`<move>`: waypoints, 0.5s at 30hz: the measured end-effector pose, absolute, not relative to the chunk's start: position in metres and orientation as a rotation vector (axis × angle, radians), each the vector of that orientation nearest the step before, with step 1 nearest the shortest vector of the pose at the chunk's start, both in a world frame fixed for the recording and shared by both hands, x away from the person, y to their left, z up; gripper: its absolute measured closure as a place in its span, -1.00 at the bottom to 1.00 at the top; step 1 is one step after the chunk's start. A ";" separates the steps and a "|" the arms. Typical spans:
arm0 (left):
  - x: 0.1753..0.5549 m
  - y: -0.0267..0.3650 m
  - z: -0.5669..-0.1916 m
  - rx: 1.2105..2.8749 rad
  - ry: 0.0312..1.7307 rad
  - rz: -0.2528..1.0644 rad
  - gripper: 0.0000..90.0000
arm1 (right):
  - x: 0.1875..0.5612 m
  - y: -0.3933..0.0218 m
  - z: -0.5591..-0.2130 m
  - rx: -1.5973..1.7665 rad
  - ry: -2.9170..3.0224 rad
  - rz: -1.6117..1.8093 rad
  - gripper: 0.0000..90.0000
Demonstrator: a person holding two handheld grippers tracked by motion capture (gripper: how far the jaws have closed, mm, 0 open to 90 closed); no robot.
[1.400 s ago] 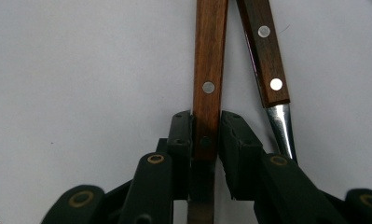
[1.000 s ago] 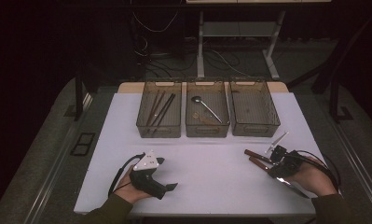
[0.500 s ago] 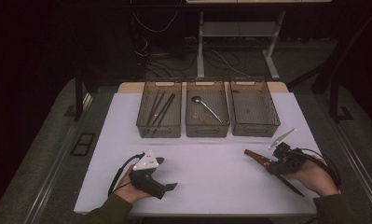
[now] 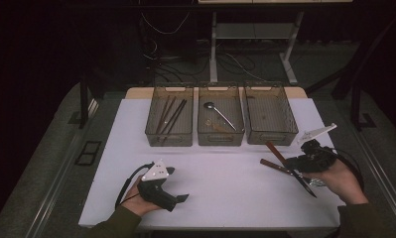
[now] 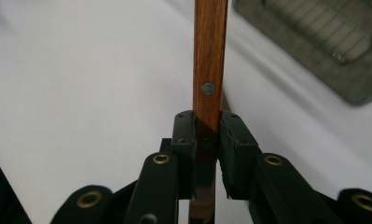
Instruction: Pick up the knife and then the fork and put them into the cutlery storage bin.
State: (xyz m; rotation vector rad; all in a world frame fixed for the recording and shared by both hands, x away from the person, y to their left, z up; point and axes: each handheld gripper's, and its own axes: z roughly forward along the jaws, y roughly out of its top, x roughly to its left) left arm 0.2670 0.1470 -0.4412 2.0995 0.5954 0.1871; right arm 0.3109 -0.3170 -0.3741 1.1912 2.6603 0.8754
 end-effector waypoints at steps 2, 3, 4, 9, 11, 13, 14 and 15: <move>0.267 0.147 -0.441 2.097 0.597 0.186 -1.00 | 0.314 -0.317 -0.369 1.197 2.628 0.922 0.72; 0.267 0.148 -0.441 2.097 0.597 0.187 -1.00 | 0.315 -0.317 -0.366 1.196 2.617 0.940 0.72; 0.267 0.148 -0.441 2.095 0.600 0.186 -1.00 | 0.317 -0.317 -0.364 1.198 2.602 0.956 0.72; 0.267 0.148 -0.441 2.092 0.600 0.184 -1.00 | 0.330 -0.316 -0.350 1.215 2.526 1.021 0.72; 0.267 0.148 -0.441 2.090 0.603 0.183 -1.00 | 0.336 -0.315 -0.344 1.212 2.497 1.041 0.72; 0.268 0.148 -0.441 2.089 0.604 0.181 -1.00 | 0.343 -0.314 -0.337 1.209 2.470 1.060 0.72; 0.268 0.149 -0.441 2.089 0.601 0.183 -1.00 | 0.347 -0.313 -0.334 1.210 2.453 1.065 0.72; 0.268 0.149 -0.441 2.090 0.600 0.183 -1.00 | 0.351 -0.312 -0.331 1.213 2.440 1.068 0.72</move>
